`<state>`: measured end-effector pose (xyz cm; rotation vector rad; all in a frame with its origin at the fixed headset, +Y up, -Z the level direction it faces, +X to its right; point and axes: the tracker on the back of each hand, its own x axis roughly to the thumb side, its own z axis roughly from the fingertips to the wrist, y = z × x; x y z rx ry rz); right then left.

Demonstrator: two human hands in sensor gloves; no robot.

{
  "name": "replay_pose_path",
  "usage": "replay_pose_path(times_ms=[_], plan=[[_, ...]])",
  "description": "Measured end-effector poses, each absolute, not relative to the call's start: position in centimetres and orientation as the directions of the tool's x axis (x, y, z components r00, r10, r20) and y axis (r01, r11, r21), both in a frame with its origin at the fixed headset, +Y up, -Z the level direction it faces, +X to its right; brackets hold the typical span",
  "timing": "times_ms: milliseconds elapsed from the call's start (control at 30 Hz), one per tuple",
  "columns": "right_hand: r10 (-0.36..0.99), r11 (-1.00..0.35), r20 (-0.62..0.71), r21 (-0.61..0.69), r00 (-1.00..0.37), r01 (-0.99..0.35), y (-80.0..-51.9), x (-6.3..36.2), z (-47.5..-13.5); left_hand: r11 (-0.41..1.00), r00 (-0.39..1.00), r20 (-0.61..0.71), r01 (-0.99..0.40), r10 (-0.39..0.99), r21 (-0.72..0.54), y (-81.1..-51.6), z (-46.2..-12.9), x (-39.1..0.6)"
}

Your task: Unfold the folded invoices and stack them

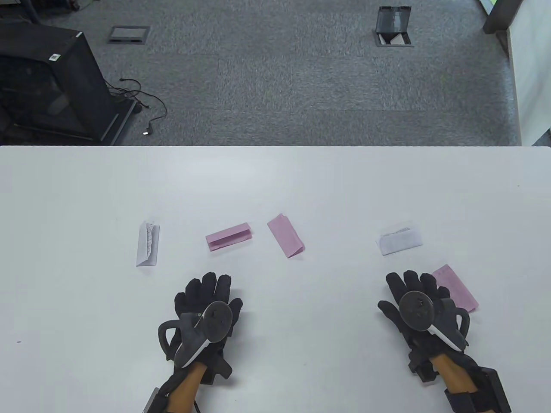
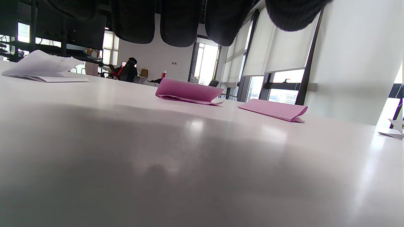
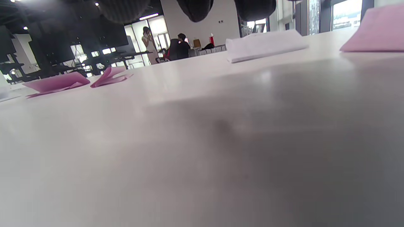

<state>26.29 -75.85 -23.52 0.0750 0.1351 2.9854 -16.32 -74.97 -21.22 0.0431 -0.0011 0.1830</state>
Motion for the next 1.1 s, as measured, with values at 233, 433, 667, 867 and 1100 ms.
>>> replay_pose_path(times_ms=[233,433,667,867,1100], plan=[[0.118,-0.979,0.032,0.168,-0.992,-0.111,-76.2,23.6,-25.9,0.971,0.971,0.033,-0.238,0.237,0.021,-75.1,-21.2,-16.5],[0.085,-0.982,0.039,0.170,-0.996,-0.077,-74.7,19.1,-29.3,0.971,0.971,0.043,-0.238,0.237,0.019,-75.1,-21.2,-16.6],[0.044,-0.985,0.018,0.166,-0.999,-0.040,-73.9,13.2,-33.9,0.973,0.972,0.045,-0.231,0.231,0.001,-75.4,-21.1,-16.7],[0.033,-0.978,-0.031,0.206,-0.999,-0.039,-75.8,8.5,-36.3,0.974,0.973,0.051,-0.226,0.226,-0.001,-75.4,-21.0,-16.6],[0.057,-0.973,-0.053,0.220,-0.997,-0.067,-77.7,6.0,-37.8,0.974,0.973,0.052,-0.224,0.225,-0.013,-75.6,-21.3,-16.4]])
